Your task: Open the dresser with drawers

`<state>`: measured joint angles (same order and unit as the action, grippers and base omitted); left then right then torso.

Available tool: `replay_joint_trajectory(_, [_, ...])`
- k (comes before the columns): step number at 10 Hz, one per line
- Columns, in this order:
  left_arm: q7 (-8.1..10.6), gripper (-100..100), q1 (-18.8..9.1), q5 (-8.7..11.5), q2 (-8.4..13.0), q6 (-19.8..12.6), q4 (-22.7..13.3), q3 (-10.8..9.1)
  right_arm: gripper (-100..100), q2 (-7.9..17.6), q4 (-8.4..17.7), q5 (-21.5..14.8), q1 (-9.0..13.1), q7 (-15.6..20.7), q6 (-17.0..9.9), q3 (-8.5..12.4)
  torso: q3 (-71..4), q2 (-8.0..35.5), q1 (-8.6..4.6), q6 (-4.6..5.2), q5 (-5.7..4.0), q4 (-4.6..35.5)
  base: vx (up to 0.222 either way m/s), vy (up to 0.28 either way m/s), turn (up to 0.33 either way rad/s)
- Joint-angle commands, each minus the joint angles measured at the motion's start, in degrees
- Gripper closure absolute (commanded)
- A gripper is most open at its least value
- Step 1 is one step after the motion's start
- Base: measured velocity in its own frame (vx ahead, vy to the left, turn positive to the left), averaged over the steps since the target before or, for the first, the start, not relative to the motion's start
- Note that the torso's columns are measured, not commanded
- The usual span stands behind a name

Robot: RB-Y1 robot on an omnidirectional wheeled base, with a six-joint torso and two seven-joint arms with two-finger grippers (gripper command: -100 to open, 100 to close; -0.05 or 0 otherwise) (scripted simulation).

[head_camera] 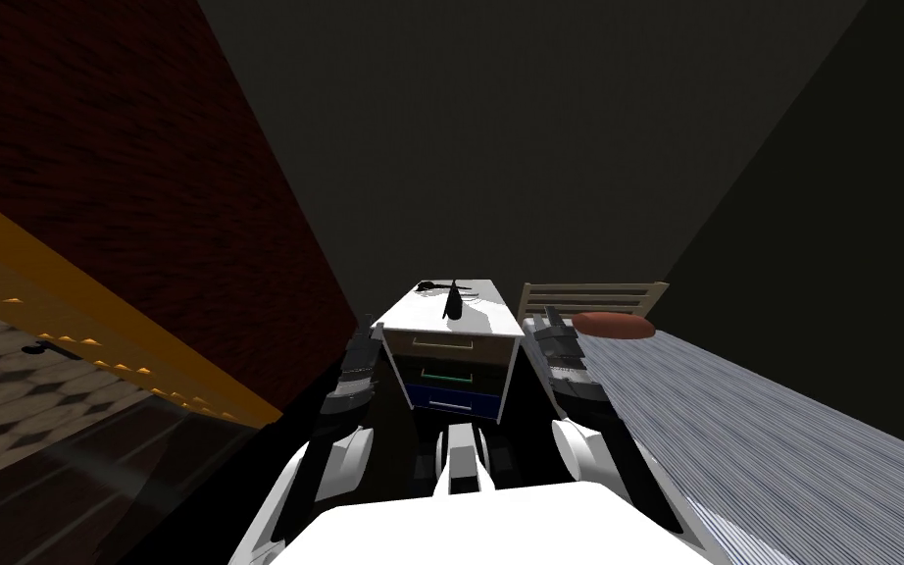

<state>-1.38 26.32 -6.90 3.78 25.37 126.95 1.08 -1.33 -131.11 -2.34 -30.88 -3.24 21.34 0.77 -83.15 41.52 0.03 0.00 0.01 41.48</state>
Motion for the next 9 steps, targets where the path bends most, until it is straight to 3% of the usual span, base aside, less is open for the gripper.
replay_joint_trajectory(1, [-0.52, -100, -0.7, 0.1, 2.2, 2.3, -3.0, 0.28, 0, 0.0, 0.0, 0.0, 0.0, 0.0, 0.0, 0.0, -1.1, 0.5, 0.00, 0.00, 0.00, 0.6, 0.019, 0.006, -0.009])
replay_joint_trajectory(9, [-2.43, -100, -3.0, 0.5, 4.2, 11.7, -14.9, 1.17, 0, 0.0, 0.0, 0.0, 0.0, 0.0, 0.0, 0.0, -1.4, 0.8, -0.02, 0.00, -0.01, 0.8, 0.021, 0.009, -0.010])
